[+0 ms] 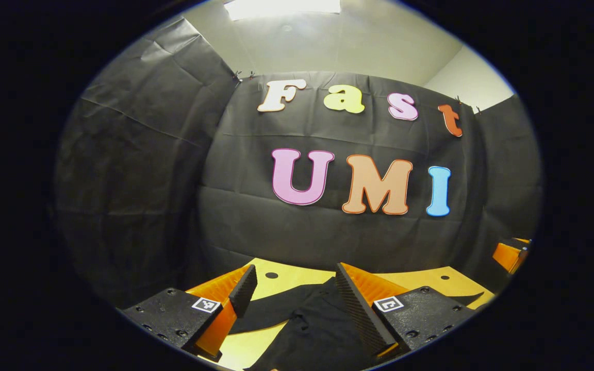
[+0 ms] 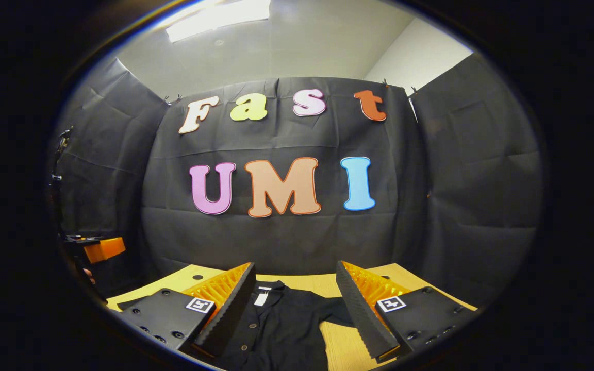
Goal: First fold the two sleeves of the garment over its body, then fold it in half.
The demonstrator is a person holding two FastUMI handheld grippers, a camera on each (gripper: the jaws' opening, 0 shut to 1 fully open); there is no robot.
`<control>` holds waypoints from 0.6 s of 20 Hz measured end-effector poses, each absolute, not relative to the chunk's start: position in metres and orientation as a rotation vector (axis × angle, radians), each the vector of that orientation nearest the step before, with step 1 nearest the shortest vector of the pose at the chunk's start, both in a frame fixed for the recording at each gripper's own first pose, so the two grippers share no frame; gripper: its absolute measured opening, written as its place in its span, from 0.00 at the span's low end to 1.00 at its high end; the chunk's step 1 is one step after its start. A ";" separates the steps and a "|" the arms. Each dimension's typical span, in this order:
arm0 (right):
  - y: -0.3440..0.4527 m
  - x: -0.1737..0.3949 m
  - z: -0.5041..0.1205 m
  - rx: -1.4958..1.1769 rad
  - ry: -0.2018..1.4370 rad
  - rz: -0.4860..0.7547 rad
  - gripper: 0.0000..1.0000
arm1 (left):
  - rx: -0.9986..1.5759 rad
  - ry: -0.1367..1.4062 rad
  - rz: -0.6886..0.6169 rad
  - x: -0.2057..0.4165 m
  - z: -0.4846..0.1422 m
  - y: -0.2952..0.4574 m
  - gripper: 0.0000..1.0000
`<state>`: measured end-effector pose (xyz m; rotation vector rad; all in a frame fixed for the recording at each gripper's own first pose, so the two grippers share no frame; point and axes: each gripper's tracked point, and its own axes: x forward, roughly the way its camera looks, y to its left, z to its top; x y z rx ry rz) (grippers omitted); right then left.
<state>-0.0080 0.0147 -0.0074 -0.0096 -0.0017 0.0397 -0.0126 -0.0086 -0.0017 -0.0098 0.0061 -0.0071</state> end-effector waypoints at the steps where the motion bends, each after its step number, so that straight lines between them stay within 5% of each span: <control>1: 0.016 -0.008 -0.008 -0.013 -0.002 0.042 0.98 | -0.003 0.008 -0.009 -0.014 -0.003 -0.009 0.92; 12: 0.016 -0.004 -0.009 -0.019 0.010 0.062 0.98 | 0.025 0.019 0.020 -0.018 -0.006 -0.002 0.92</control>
